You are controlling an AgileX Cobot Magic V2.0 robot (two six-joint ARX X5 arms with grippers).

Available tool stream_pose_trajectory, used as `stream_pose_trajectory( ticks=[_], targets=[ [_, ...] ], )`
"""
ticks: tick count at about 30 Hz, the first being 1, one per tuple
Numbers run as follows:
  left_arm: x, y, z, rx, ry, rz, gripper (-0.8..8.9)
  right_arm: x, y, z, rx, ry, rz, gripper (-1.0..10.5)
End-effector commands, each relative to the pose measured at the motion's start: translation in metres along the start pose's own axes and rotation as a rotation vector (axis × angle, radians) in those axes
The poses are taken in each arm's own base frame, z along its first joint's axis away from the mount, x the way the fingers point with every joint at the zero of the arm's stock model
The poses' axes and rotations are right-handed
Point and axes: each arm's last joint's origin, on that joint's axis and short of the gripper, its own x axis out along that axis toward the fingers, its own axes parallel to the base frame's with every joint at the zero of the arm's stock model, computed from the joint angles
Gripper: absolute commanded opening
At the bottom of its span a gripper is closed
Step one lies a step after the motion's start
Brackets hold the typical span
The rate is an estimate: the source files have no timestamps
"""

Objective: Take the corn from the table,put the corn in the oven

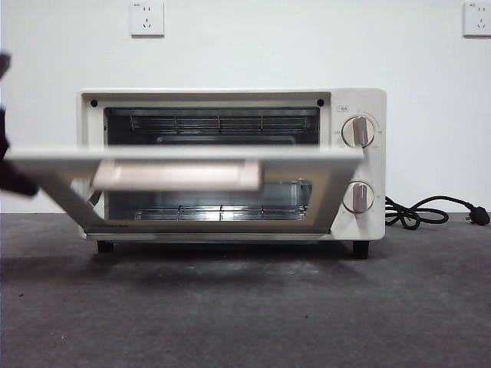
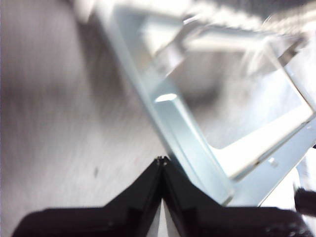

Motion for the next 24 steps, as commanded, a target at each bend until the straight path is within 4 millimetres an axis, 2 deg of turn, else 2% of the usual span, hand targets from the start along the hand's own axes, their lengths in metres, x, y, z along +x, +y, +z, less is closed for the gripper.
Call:
stream_pose_trajectory(
  ticks=[1, 13, 19, 24],
  targets=[
    [-0.015, -0.018, 0.012, 0.071, -0.066, -0.006, -0.08, -0.002, 0.0, 0.001, -0.012, -0.012, 0.0, -0.1],
    [-0.061, -0.061, 0.042, 0.195, -0.271, 0.079, -0.08, -0.002, -0.001, 0.002, -0.014, -0.016, -0.039, 0.0],
    [-0.077, -0.076, 0.052, 0.206, -0.359, 0.212, -0.07, -0.002, -0.004, 0.003, -0.016, -0.018, -0.132, 0.0],
    [-0.085, -0.085, 0.056, 0.217, -0.391, 0.208, -0.07, -0.002, -0.005, 0.003, -0.014, -0.009, -0.175, 0.0]
  ],
)
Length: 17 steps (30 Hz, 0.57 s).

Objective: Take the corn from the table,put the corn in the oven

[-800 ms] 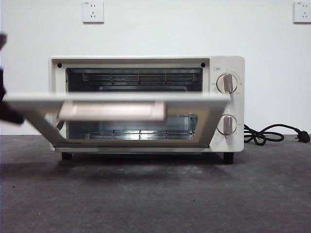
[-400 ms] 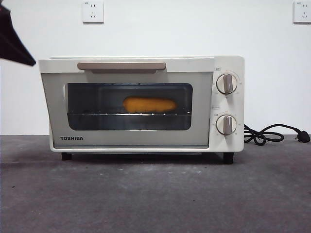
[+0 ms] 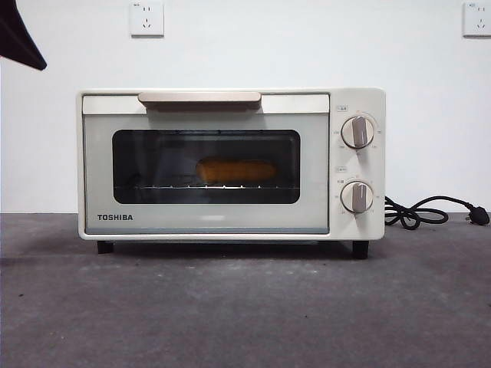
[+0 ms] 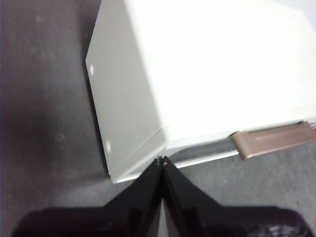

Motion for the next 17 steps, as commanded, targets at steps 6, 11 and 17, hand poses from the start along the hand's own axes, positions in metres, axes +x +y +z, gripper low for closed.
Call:
stream_pose_trajectory(
  ticks=[6, 11, 17],
  targets=[
    [-0.007, -0.0088, 0.0079, 0.007, -0.029, -0.011, -0.04, -0.0016, -0.0005, 0.001, -0.002, -0.01, -0.011, 0.0],
    [-0.0087, -0.01, 0.0105, 0.015, -0.042, -0.012, -0.04, -0.0016, -0.0005, 0.001, -0.002, -0.01, -0.011, 0.0],
    [-0.0085, -0.01, 0.0105, 0.016, -0.041, -0.012, -0.04, -0.0016, -0.0005, 0.001, -0.002, -0.01, -0.011, 0.0]
  ],
)
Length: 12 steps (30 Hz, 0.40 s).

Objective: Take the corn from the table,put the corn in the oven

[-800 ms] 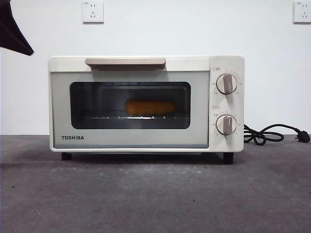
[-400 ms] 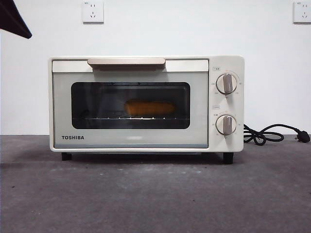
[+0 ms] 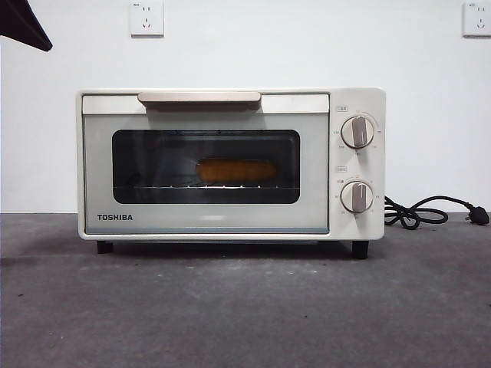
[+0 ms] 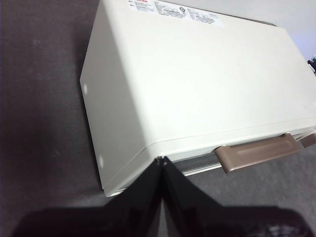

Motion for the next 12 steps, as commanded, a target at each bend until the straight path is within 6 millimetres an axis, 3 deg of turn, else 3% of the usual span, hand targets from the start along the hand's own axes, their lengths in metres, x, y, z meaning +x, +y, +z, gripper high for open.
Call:
stream_pose_trajectory(
  ticks=[1, 5, 12],
  targets=[
    [0.0, -0.001, 0.0, 0.0, -0.005, -0.003, -0.04, -0.002, 0.0, 0.001, -0.002, -0.011, -0.005, 0.0],
    [-0.001, -0.003, 0.0, 0.006, -0.006, -0.008, -0.04, -0.002, 0.0, 0.001, -0.002, -0.011, -0.005, 0.0],
    [-0.023, -0.014, 0.001, 0.044, -0.083, 0.057, -0.04, -0.002, 0.0, 0.001, -0.002, -0.011, -0.005, 0.0]
  ],
)
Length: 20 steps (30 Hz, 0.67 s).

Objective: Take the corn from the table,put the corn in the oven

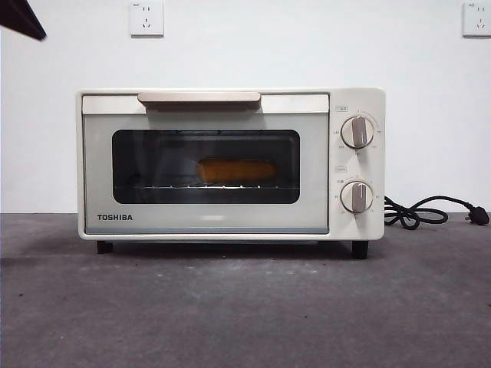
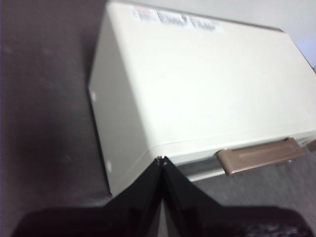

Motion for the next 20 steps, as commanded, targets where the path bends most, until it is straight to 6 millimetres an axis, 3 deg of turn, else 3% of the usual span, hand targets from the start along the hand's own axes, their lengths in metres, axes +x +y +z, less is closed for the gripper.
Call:
stream_pose_trajectory(
  ticks=[1, 8, 13, 17, 20],
  targets=[
    [-0.013, -0.008, 0.001, 0.024, -0.048, 0.011, -0.04, -0.002, 0.0, 0.001, -0.002, -0.011, -0.004, 0.0],
    [-0.068, -0.036, -0.001, 0.134, -0.248, 0.016, -0.02, -0.002, 0.0, 0.001, -0.002, -0.011, -0.004, 0.0],
    [-0.102, -0.053, -0.006, 0.382, -0.413, 0.07, -0.02, -0.002, 0.0, 0.001, -0.002, -0.011, -0.004, 0.0],
    [-0.113, -0.058, -0.02, 0.496, -0.565, 0.029, -0.02, -0.002, 0.0, 0.001, -0.002, -0.011, -0.004, 0.0],
    [-0.105, -0.052, -0.043, 0.527, -0.627, 0.019, -0.02, -0.002, 0.0, 0.001, -0.002, -0.011, -0.004, 0.0]
  ],
)
